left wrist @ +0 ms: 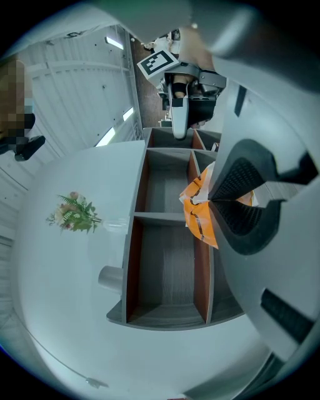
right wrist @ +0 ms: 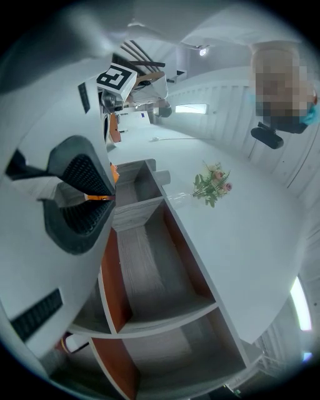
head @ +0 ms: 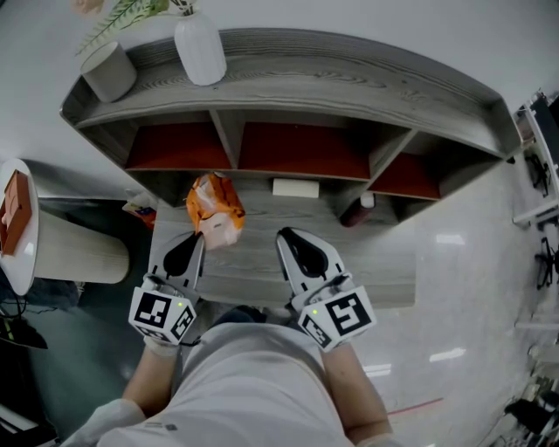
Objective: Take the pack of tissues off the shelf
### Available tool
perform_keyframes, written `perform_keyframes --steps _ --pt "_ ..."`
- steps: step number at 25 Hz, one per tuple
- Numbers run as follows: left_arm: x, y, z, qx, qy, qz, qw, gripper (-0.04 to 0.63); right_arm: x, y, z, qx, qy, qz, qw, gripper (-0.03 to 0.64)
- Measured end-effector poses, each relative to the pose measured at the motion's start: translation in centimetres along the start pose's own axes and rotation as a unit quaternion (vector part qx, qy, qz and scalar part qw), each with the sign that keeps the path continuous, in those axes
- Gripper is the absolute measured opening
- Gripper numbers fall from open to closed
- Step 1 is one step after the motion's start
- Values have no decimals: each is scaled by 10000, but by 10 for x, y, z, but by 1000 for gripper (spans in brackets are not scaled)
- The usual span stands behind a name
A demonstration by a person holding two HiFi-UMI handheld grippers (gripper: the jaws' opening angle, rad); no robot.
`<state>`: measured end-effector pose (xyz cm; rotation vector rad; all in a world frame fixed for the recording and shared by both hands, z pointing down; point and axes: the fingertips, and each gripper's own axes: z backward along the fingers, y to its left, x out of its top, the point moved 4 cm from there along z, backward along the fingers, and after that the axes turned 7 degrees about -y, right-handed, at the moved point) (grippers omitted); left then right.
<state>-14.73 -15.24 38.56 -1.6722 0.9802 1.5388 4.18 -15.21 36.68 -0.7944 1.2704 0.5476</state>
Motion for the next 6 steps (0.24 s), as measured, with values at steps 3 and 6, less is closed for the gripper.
perform_keyframes --steps 3,6 --pt "0 -2 -1 1 1 8 10000 17 1 -2 2 -23 0 11 10000 32" --pt "-1 -3 -3 -8 2 10 10000 17 2 -4 4 -31 -14 33 10000 32"
